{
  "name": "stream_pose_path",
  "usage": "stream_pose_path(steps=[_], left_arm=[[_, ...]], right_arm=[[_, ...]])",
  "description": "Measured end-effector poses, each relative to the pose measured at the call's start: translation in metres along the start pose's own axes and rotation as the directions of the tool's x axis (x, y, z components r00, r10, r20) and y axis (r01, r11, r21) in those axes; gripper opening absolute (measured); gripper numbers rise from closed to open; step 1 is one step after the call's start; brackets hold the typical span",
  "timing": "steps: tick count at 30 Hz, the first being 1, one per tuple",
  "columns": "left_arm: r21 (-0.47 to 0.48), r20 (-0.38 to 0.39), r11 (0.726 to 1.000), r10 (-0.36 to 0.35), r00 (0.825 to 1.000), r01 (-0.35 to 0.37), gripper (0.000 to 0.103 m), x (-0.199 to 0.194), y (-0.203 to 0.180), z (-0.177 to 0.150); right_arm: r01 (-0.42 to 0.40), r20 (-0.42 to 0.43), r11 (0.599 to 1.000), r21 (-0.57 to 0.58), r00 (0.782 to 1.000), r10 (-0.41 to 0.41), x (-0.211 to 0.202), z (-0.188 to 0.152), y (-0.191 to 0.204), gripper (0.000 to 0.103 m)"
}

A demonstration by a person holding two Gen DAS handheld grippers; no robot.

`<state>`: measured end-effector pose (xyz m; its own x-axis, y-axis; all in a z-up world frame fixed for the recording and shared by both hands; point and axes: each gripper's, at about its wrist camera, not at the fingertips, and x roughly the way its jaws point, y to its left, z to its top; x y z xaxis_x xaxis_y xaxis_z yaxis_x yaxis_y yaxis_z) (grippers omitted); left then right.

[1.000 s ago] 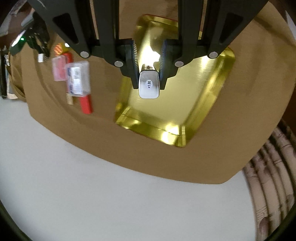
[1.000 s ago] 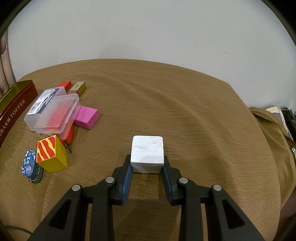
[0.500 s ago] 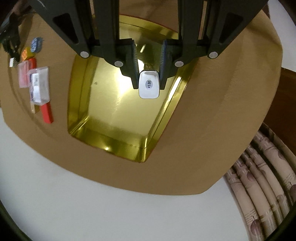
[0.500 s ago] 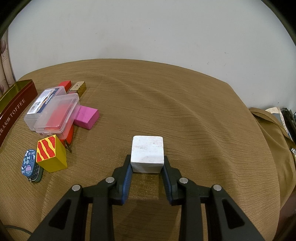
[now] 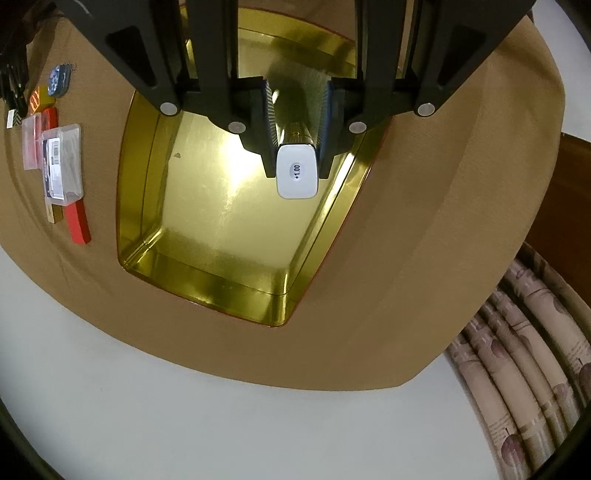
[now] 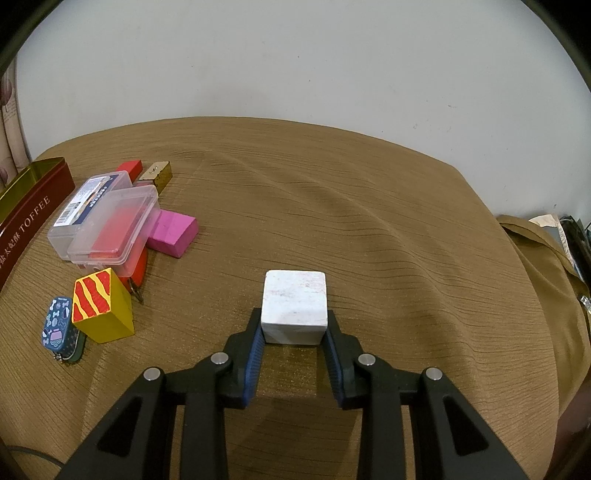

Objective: Organize rigid objects
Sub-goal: 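Carry the silver bar into the gold tin and open the left gripper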

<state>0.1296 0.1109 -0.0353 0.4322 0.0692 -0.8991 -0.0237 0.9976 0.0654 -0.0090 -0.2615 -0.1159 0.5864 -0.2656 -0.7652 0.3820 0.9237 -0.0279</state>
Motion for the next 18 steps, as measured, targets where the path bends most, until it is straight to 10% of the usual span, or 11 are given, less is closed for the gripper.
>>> stream_pose_path(steps=[18], left_arm=[[0.010,0.074,1.000,0.026,0.997,-0.027,0.050,-0.016,-0.005,0.003]], right_arm=[[0.005,0.001,1.000,-0.010,1.000,-0.005,0.001,-0.001,0.006,0.031]])
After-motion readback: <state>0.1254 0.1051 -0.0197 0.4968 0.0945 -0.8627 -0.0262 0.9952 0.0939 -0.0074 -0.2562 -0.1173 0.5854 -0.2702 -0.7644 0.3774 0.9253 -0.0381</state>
